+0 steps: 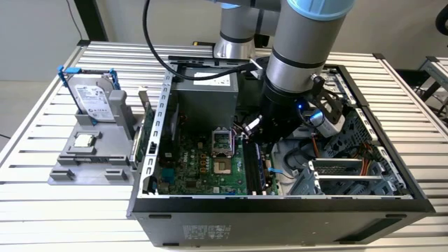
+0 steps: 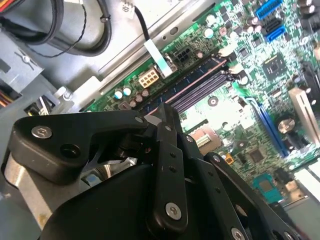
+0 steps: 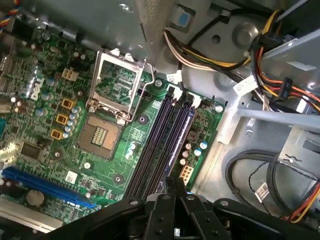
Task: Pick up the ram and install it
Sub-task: 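Press down the ram until it locks into place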
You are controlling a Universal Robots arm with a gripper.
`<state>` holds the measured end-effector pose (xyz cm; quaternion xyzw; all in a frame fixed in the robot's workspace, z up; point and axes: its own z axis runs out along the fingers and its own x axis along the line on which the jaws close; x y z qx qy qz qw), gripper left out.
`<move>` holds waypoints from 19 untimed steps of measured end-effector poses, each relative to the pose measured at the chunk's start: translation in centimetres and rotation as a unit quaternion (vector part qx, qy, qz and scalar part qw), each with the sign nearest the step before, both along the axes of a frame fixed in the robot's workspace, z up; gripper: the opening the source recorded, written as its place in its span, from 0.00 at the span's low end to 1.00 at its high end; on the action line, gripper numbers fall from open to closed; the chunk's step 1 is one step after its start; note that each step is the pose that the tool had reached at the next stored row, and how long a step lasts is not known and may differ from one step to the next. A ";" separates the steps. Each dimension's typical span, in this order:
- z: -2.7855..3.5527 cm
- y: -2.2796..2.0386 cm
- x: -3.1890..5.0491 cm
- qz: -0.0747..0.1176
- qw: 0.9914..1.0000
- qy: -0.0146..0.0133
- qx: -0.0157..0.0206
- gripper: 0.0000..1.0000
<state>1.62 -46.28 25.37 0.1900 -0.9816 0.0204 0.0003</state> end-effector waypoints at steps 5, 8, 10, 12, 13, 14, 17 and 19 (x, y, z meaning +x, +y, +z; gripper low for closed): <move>0.05 0.00 0.00 0.033 0.999 0.000 0.000 0.00; 0.08 0.00 0.00 0.049 0.999 0.000 0.000 0.00; 0.08 0.00 0.00 0.059 0.998 0.000 0.000 0.00; 0.10 0.00 0.00 0.069 0.998 0.000 0.000 0.00; 0.10 0.00 0.00 0.074 0.997 0.000 0.000 0.00; 0.10 0.01 0.00 0.078 0.997 0.000 0.000 0.00; 0.11 0.03 0.00 0.092 0.996 0.001 0.000 0.00; 0.10 0.05 -0.01 0.099 0.995 0.005 0.001 0.00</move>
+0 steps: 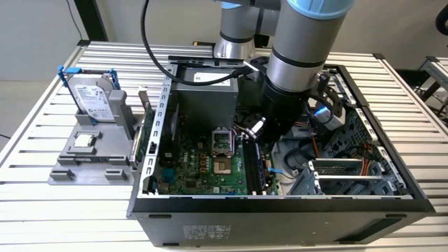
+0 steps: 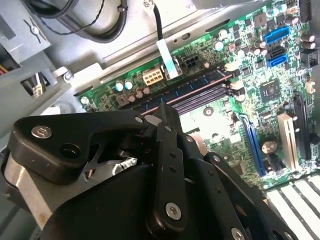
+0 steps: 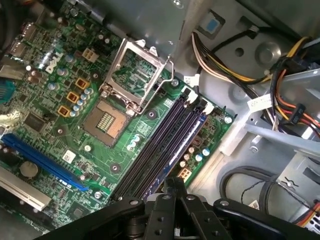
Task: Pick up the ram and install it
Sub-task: 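Press down the ram until it locks into place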
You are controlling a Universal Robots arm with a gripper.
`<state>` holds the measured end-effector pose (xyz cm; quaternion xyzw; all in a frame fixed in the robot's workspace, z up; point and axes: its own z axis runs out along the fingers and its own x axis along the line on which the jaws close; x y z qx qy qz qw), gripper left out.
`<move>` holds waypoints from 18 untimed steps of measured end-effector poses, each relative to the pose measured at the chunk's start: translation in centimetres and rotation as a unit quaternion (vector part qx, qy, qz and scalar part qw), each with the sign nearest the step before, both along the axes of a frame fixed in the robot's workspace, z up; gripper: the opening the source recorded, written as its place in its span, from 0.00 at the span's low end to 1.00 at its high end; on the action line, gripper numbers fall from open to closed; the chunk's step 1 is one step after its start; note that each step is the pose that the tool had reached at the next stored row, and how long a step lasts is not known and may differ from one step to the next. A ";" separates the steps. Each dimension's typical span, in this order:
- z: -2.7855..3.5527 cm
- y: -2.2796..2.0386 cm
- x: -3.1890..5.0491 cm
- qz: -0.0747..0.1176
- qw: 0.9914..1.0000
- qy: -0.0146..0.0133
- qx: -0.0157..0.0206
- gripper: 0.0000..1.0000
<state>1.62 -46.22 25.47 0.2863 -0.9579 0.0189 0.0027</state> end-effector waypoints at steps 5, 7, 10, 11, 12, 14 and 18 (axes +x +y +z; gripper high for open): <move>0.00 0.00 0.00 0.019 1.000 0.011 0.003 0.00; 0.00 0.01 0.00 0.031 0.999 0.012 0.006 0.00; -0.01 0.01 0.01 0.047 0.999 0.013 0.014 0.00; -0.01 0.01 0.01 0.052 0.998 0.013 0.019 0.00; -0.01 0.01 0.00 0.057 0.998 0.014 0.023 0.00; 0.00 0.01 0.00 0.067 0.997 0.014 0.031 0.00; 0.00 0.02 0.01 0.094 0.995 0.015 0.036 0.00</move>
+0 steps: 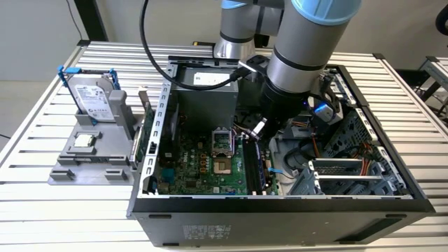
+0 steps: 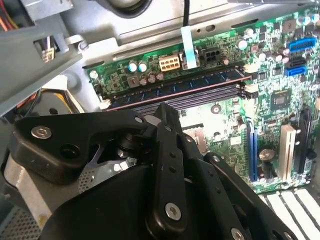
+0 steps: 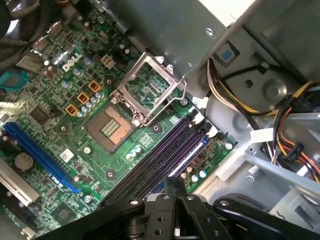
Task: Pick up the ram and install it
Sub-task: 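Press down the ram until it locks into place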
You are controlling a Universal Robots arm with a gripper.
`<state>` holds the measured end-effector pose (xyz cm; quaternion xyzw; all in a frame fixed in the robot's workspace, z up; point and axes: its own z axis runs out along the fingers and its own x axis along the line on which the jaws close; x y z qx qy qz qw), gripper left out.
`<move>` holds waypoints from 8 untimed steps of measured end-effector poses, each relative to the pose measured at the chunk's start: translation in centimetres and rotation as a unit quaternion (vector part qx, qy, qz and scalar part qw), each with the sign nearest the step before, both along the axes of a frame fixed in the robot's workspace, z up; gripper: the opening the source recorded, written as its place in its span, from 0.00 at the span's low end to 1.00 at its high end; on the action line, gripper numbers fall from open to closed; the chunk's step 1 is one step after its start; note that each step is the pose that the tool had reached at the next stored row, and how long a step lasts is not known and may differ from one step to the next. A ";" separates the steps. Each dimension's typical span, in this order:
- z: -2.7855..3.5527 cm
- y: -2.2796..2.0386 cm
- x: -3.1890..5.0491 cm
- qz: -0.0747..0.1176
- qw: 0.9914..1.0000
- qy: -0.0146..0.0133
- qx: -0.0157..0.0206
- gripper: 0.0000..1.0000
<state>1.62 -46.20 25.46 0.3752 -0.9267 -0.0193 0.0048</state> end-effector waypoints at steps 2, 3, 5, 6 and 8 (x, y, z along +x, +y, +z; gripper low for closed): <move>0.00 0.00 0.00 0.033 0.999 0.000 0.003 0.00; 0.00 0.00 0.00 0.041 0.999 0.000 0.004 0.00; 0.00 0.00 0.00 0.054 0.999 0.000 0.005 0.00; 0.00 0.01 0.00 0.060 0.998 0.000 0.005 0.00; 0.00 0.01 0.00 0.074 0.997 0.000 0.005 0.00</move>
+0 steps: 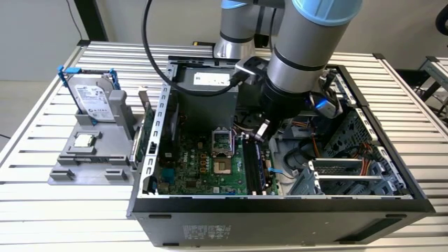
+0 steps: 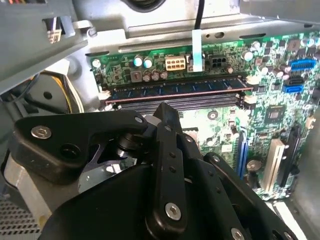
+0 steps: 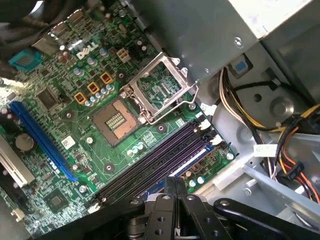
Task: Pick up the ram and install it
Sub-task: 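Press down the ram until it locks into place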
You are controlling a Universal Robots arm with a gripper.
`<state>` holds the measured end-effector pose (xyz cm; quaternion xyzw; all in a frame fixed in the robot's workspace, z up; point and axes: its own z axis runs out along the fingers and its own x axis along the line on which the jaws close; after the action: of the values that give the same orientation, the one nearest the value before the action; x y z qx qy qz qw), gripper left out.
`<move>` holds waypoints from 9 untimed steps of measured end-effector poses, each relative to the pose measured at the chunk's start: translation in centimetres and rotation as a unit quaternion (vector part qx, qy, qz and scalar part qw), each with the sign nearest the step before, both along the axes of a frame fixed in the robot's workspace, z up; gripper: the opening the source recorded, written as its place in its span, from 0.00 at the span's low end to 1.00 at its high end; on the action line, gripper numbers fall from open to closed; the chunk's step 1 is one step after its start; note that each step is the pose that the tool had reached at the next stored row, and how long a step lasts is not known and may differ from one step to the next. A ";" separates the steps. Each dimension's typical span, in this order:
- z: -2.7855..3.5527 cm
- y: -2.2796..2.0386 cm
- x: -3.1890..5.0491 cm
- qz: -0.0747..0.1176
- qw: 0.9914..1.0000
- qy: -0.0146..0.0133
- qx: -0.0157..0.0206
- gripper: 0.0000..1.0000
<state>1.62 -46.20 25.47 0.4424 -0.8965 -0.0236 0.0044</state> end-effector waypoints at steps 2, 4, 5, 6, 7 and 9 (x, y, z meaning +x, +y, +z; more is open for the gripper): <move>-0.01 0.02 0.00 0.013 1.000 0.000 0.000 0.00; -0.01 0.04 0.00 0.025 1.000 0.000 0.000 0.00; -0.01 0.06 0.00 0.032 0.999 0.000 0.000 0.00; 0.00 0.08 0.00 0.039 0.999 0.000 0.000 0.00; -0.01 0.10 0.00 0.046 0.999 0.000 0.000 0.00; -0.01 0.14 0.01 0.060 0.998 0.000 0.000 0.00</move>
<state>1.62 -46.06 25.46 0.4953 -0.8684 -0.0233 0.0057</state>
